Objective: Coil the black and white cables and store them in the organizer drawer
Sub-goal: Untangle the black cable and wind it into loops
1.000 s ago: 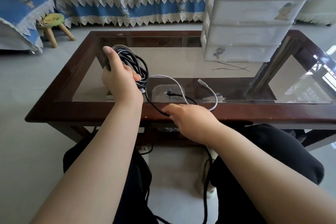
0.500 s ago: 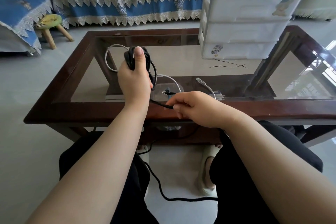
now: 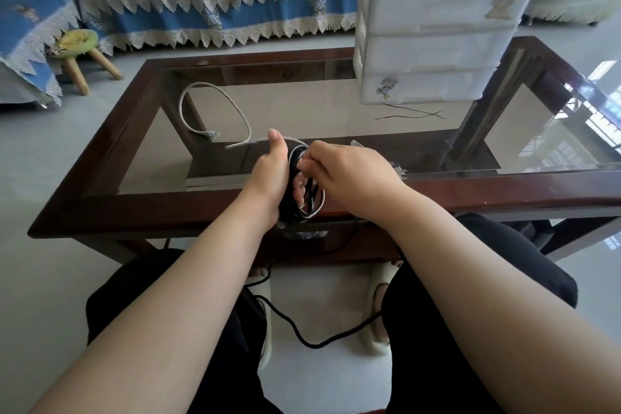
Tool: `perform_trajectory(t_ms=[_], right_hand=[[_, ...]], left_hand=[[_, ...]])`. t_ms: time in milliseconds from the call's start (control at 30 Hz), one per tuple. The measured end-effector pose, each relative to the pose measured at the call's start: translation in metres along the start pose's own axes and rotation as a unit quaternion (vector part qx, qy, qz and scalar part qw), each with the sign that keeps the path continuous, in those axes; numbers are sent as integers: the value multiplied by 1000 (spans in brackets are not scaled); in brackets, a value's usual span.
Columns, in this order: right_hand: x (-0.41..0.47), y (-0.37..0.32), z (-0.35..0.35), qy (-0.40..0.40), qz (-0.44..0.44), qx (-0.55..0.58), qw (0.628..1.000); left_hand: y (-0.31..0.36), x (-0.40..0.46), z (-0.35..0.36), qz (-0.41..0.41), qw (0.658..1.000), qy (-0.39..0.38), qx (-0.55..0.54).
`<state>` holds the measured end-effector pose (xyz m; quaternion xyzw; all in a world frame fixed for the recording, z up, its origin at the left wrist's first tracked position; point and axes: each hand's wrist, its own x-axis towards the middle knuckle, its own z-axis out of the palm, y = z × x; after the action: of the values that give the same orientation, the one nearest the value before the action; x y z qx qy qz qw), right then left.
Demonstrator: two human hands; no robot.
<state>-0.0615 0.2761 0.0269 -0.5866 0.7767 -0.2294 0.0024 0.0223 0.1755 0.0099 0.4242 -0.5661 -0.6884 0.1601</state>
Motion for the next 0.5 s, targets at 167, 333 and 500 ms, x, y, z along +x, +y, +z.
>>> perform_trajectory(t_ms=[167,333,500], right_hand=[[8,7,1,28,90,-43,995],[7,17,-6,31,157,-52,986],[7,19,-11,6,159,24,987]], left_hand=[[0,-9,0,-16,992,-125,7],[2,-15,-2,-4,984,-172,49],[2,-25,-5,47,977,-172,113]])
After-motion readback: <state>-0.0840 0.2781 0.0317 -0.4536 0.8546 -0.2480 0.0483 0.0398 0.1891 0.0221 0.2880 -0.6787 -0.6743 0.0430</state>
